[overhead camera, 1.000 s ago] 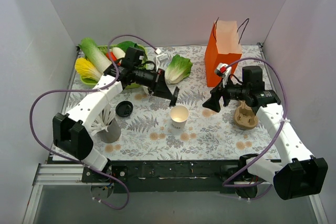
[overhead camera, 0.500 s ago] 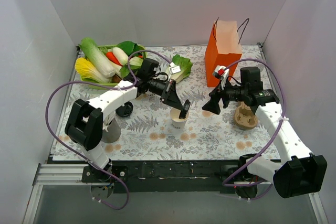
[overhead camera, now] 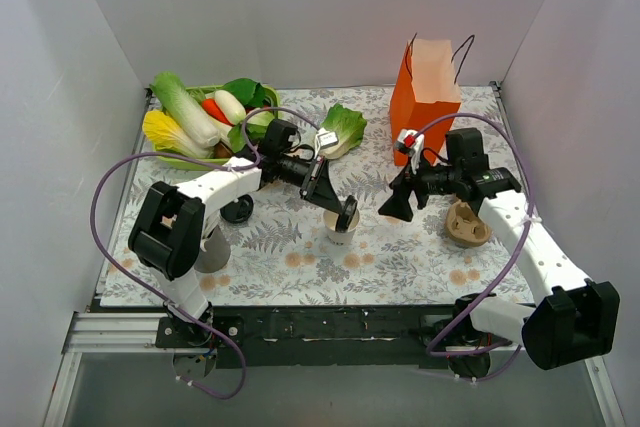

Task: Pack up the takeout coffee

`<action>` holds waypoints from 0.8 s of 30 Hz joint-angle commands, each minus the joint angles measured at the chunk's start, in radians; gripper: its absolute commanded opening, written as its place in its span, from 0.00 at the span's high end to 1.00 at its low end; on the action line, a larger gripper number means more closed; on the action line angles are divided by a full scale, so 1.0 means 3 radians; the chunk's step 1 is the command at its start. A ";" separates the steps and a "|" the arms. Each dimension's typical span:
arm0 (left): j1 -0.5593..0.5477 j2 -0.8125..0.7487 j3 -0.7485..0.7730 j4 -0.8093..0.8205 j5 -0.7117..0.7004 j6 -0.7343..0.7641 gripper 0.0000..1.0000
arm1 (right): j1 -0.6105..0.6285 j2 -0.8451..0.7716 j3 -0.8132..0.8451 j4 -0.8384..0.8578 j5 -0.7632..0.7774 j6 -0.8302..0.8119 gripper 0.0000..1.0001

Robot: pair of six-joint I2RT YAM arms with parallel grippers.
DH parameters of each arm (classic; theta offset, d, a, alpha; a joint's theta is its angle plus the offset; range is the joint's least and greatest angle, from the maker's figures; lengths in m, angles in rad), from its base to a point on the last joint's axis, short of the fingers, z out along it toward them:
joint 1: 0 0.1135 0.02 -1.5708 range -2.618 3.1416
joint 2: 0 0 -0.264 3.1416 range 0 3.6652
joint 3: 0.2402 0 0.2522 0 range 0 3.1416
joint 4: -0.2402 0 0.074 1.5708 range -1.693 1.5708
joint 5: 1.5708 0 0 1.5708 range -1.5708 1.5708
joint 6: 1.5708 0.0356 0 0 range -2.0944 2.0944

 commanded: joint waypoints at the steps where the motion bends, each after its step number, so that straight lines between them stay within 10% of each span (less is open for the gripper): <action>1: 0.0119 -0.0112 -0.0149 0.0049 0.0125 0.0037 1.00 | 0.0111 0.0067 0.0011 0.0157 0.0032 0.0014 0.09; 24: 0.0211 -0.0102 -0.0287 0.0085 0.0130 0.0103 1.00 | 0.0525 0.0430 0.0282 0.0341 0.0242 0.0137 0.09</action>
